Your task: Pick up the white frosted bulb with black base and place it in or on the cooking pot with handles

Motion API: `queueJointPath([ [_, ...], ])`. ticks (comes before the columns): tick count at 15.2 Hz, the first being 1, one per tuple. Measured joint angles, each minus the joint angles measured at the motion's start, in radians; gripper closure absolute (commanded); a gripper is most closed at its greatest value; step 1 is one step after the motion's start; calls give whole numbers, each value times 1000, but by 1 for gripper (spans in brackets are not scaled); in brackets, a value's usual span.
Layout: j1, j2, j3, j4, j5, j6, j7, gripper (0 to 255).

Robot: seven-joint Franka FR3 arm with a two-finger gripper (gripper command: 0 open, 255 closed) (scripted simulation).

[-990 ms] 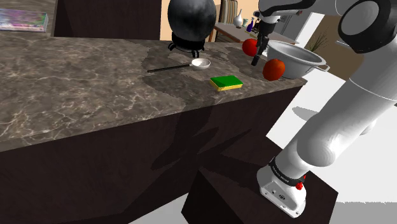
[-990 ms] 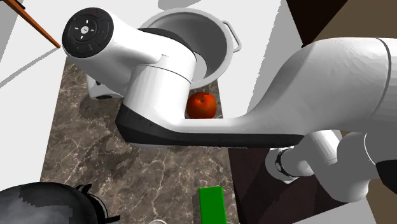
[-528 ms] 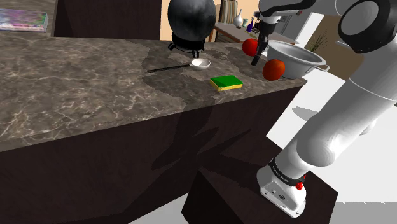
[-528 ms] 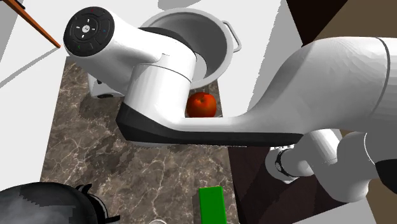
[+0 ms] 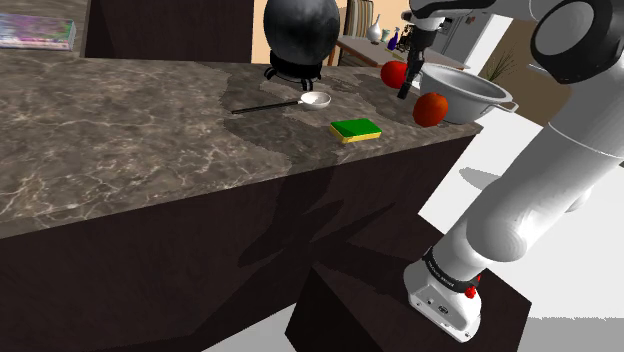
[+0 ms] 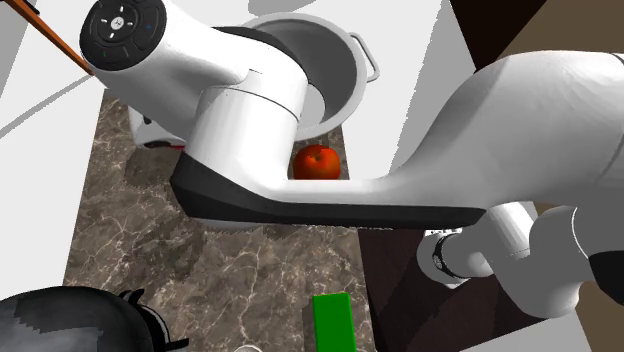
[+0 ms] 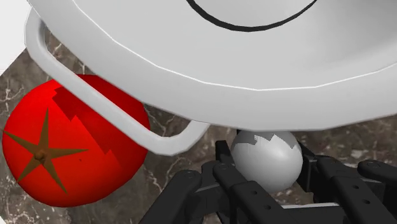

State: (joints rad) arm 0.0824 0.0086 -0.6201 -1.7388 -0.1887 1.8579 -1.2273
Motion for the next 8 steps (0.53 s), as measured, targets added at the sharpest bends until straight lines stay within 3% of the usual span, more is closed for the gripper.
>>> queueJointPath([
  [8, -2, 18, -1, 126, 16, -109, -24, 255],
])
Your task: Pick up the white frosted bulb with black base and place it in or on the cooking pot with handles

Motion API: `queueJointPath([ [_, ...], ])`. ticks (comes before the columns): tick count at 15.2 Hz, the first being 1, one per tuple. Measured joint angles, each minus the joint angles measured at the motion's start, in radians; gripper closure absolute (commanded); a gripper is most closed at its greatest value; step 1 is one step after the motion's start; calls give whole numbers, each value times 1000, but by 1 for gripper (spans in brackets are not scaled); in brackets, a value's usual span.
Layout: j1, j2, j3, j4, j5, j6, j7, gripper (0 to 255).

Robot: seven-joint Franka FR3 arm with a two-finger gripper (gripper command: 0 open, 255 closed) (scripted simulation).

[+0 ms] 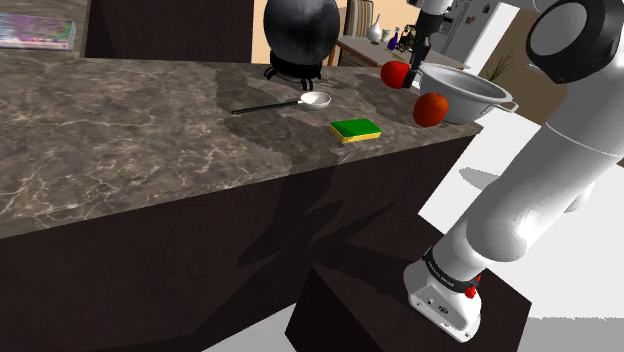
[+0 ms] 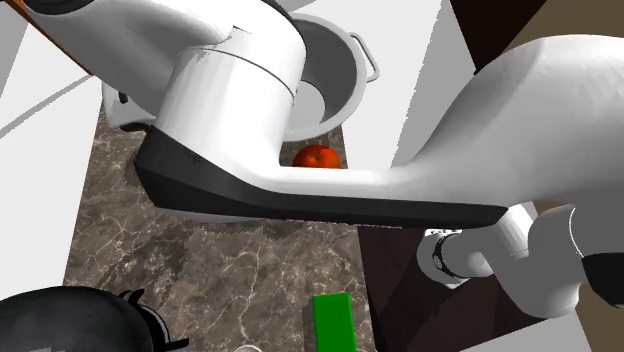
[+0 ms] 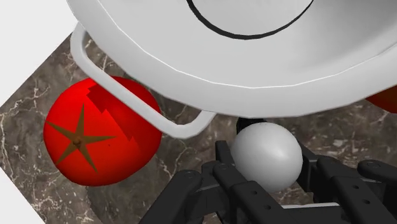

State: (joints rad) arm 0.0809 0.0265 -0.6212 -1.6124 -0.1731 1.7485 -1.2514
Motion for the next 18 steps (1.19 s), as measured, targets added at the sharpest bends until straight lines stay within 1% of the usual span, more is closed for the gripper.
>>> queueJointPath([
  [2, 0, 2, 0, 24, 2, -23, -4, 255],
  [11, -14, 52, -9, 199, 36, -152, -45, 255],
  [14, -23, 75, -14, 264, 51, -195, -63, 255],
  [18, -44, 122, -22, 377, 83, -266, -90, 255],
])
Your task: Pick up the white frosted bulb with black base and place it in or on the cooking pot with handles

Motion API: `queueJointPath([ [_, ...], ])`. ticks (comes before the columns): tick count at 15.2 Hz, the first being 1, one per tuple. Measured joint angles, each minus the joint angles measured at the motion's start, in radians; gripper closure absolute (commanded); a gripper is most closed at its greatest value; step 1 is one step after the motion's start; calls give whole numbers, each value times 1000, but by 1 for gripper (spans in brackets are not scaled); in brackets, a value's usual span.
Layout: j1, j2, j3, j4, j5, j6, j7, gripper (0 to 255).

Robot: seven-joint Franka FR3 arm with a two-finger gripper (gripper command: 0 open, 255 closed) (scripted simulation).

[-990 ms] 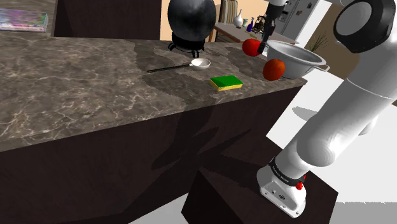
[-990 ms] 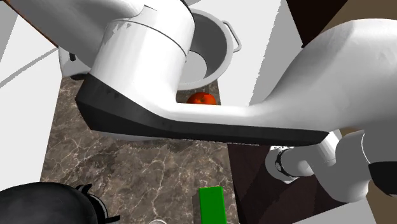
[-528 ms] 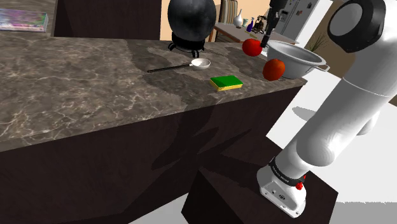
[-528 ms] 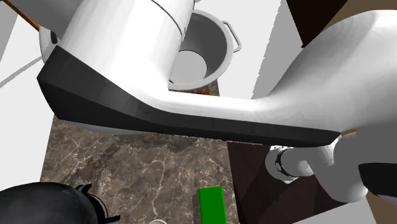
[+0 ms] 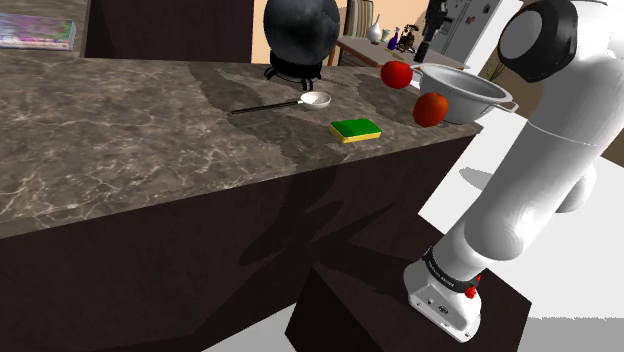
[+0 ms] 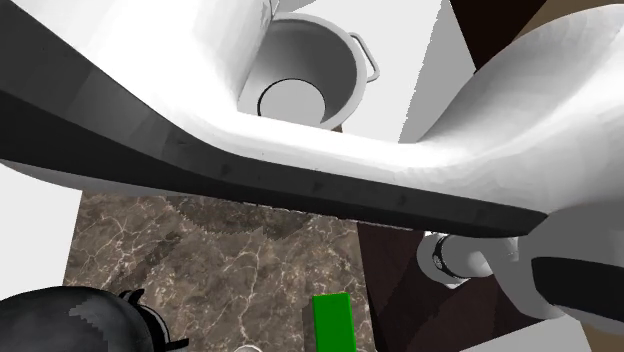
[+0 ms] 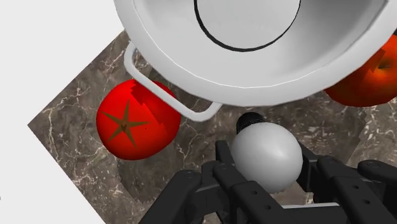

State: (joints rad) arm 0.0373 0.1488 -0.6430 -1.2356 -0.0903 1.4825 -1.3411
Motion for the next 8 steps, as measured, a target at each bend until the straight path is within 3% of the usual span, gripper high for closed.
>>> queueJointPath([
  [8, -64, 108, -13, 248, 75, -151, -52, 255],
])
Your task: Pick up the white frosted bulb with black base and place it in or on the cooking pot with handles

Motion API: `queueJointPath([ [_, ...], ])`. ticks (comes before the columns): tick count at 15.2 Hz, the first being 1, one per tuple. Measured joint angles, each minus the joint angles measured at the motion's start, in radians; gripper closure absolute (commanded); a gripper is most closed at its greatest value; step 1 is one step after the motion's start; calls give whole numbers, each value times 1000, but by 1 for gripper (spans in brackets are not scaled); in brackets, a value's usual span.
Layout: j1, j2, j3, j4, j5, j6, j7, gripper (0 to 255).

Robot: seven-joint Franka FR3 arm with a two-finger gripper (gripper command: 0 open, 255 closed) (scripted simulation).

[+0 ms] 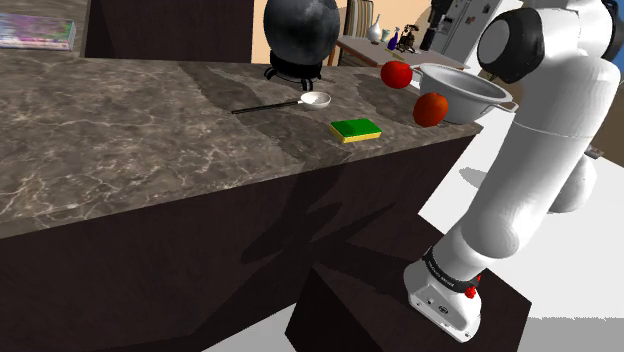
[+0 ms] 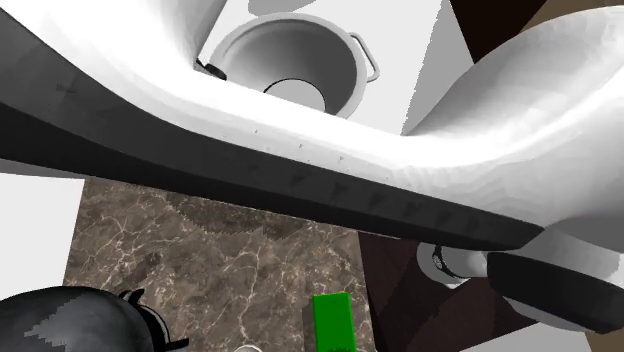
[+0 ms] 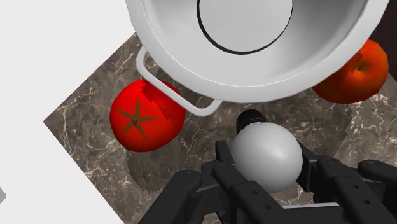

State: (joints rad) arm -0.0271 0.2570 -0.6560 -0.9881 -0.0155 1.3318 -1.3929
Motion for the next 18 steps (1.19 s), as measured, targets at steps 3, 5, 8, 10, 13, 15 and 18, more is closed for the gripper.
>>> queueJointPath([
  [3, -37, -5, -16, 21, 7, -19, -51, 255],
  [5, -44, -46, -29, -29, -12, 1, -83, 255],
  [8, -87, -61, -52, -38, -7, 5, -148, 255],
  [10, -101, -87, -64, -67, -17, 17, -180, 255],
  [13, -171, -65, -95, -28, 18, 4, -265, 255],
  [15, -210, -59, -111, -6, 35, -9, -313, 255],
  [18, -185, -104, -110, -97, 0, 46, -306, 255],
])
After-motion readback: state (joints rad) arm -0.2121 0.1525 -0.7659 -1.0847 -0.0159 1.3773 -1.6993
